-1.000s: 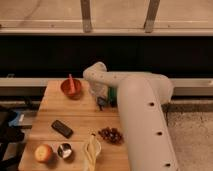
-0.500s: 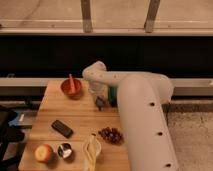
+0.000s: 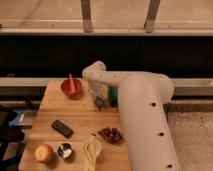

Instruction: Place sponge in purple bowl

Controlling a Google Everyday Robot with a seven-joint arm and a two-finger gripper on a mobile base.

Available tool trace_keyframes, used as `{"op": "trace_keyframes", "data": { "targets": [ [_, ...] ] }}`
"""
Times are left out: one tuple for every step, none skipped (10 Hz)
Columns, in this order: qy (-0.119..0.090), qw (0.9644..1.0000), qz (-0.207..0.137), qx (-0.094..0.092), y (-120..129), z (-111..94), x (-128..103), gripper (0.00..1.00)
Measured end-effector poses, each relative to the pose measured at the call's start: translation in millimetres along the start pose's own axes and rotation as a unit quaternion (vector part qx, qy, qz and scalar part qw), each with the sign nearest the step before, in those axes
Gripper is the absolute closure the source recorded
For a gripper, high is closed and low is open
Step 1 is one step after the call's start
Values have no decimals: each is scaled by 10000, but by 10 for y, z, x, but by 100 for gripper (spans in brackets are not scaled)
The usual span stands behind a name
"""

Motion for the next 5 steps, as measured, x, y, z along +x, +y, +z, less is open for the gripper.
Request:
{"op": "trace_keyframes", "data": {
  "targets": [
    [-174, 9998, -93, -76, 75, -133, -59, 100],
    [-345, 9992, -168, -145, 118, -308, -122, 100],
    [-514, 9981, -240, -254, 172, -537, -181, 100],
    [-641, 9969, -302, -348, 222, -719, -228, 100],
    [-816, 9946, -402, -496, 299, -947, -294, 100]
  ]
}}
